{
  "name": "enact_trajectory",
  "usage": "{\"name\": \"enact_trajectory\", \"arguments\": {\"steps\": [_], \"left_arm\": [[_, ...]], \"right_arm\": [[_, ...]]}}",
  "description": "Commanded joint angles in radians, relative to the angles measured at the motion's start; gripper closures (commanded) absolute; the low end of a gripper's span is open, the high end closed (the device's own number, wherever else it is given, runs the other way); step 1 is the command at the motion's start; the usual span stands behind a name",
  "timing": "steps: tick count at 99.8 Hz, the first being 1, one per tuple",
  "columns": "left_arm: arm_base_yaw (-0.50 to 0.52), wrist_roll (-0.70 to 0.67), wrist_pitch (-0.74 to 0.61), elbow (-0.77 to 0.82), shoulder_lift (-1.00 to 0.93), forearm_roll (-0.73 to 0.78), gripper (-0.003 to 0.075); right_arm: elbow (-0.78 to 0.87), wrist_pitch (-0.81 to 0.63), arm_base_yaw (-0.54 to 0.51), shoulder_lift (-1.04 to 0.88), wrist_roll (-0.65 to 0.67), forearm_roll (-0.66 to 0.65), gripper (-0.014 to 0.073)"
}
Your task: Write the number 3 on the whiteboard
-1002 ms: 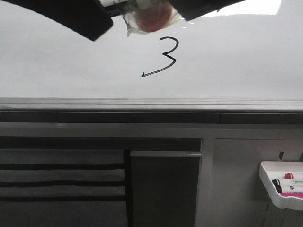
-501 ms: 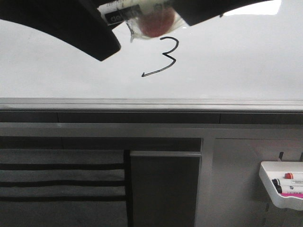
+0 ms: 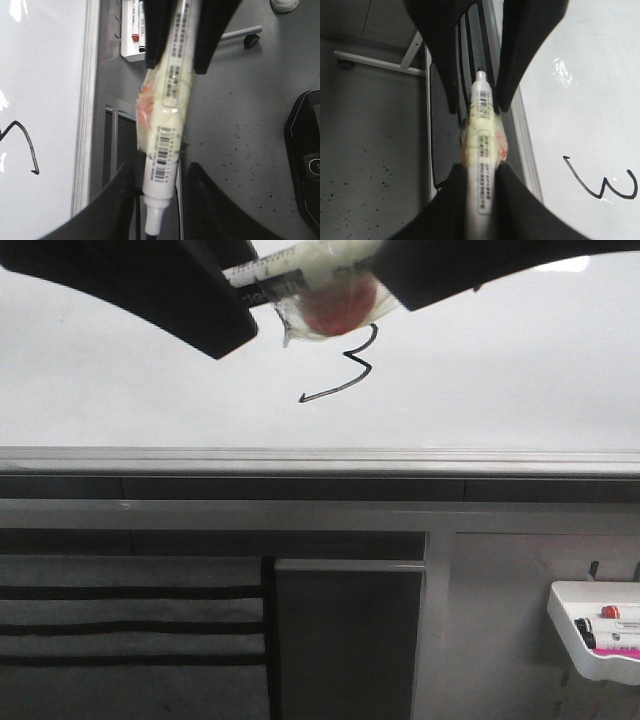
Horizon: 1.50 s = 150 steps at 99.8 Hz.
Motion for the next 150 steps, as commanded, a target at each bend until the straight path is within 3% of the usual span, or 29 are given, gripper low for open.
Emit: {"name": "enact_trajectory", "arguments": {"steps": [1, 23, 57, 67, 84, 100, 112, 128, 140, 150], "left_arm": [[-0.008, -0.002, -0.054, -0.035, -0.019, -0.018, 0.0626], [-0.008, -0.002, -0.06, -0.035, -0.019, -0.018, 0.0739], [-0.008, -0.002, -0.063, -0.035, -0.019, -0.036, 0.0741], [-0.004, -0.002, -0.065, -0.035, -0.019, -0.036, 0.0741], [-0.004, -0.018, -0.083, -0.035, -0.019, -0.036, 0.0741], [0.011, -0.082, -0.138, -0.035, -0.019, -0.009, 0.0741], [0.078, -0.171, -0.153, -0.035, -0.019, 0.044, 0.0741], [0.253, -0.34, -0.182, -0.035, -0.019, 0.045, 0.0741], [0.407, -0.505, -0.285, -0.013, -0.019, 0.003, 0.0741], [0.51, -0.517, -0.409, 0.02, -0.019, -0.109, 0.0741]], "right_arm": [[-0.028, -0.068, 0.0, -0.018, -0.012, 0.002, 0.0627], [-0.028, -0.068, 0.0, -0.018, -0.01, 0.007, 0.0627], [-0.028, -0.045, 0.0, -0.016, -0.01, 0.008, 0.0608], [-0.028, -0.051, -0.003, -0.016, -0.01, 0.008, 0.0526], [-0.028, -0.059, -0.004, -0.018, -0.01, 0.008, 0.0312], [-0.029, -0.014, -0.043, -0.077, -0.01, 0.008, 0.0278], [-0.029, 0.024, -0.146, -0.178, 0.036, 0.008, 0.0278], [-0.029, 0.065, -0.333, -0.329, 0.14, 0.008, 0.0278], [-0.029, 0.094, -0.427, -0.393, 0.231, 0.008, 0.0278], [-0.029, 0.147, -0.449, -0.402, 0.244, 0.008, 0.0278]]}}
